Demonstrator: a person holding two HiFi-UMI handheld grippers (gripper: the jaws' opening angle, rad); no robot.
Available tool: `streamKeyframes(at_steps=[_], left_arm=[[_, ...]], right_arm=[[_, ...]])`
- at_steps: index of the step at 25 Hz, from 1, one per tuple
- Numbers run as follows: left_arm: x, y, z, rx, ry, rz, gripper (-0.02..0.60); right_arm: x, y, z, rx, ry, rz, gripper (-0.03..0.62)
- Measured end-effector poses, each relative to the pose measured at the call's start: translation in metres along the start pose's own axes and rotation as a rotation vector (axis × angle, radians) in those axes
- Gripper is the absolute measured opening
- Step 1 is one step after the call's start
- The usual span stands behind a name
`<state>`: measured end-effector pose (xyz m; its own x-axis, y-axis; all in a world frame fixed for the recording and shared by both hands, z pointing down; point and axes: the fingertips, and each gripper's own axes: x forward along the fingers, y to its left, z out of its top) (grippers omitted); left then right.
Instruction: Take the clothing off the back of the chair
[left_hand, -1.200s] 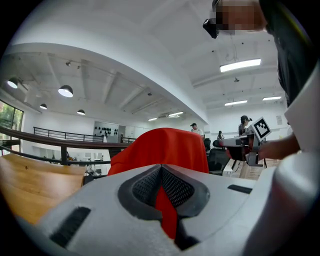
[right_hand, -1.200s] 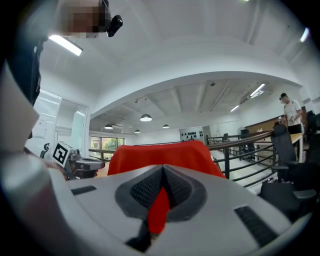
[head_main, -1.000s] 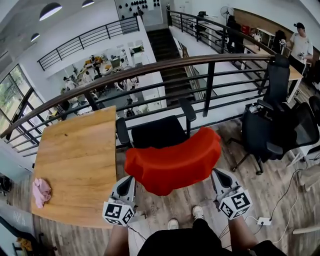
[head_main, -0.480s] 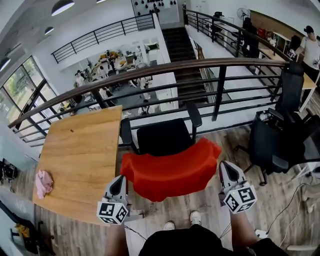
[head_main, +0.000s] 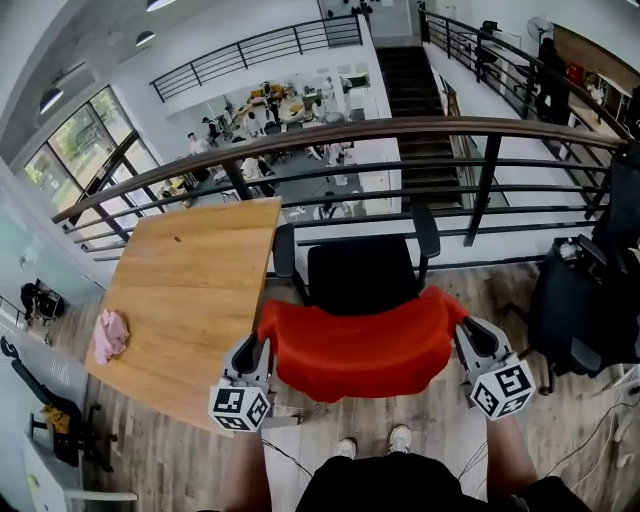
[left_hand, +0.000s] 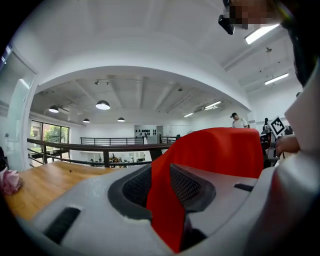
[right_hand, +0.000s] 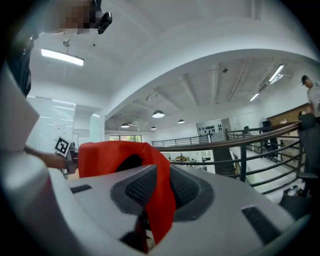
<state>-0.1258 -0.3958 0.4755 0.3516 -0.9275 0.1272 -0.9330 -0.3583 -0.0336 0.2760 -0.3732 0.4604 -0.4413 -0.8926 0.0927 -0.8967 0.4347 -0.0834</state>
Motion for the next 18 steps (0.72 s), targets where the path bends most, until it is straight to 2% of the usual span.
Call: streamKeyframes(at_steps=[2,4,11,15,18], left_arm=[[0.001,0.000,-0.006,-0.019,0.019,0.008,0.152],[0.004,0.000,-0.013,-0.031,0.047,0.002,0.163],[0.023,0.003,-0.024,-0.036,0.073,-0.041,0.184],[0.032,0.014,-0.027,-0.050,0.070,-0.068,0.218],[0.042,0.011,-0.028,-0.051,0.074,-0.116,0.225]], right_arm=[[0.009,-0.001,-0.006,-0.012,0.016,0.051,0.105],[0.016,-0.003,-0.011,-0.007,0.024,0.071,0.123],[0.032,-0.016,-0.013,0.043,0.020,0.068,0.133],[0.045,-0.019,-0.021,0.018,0.064,0.061,0.137],[0.055,-0.017,-0.027,-0.001,0.100,0.081,0.144]])
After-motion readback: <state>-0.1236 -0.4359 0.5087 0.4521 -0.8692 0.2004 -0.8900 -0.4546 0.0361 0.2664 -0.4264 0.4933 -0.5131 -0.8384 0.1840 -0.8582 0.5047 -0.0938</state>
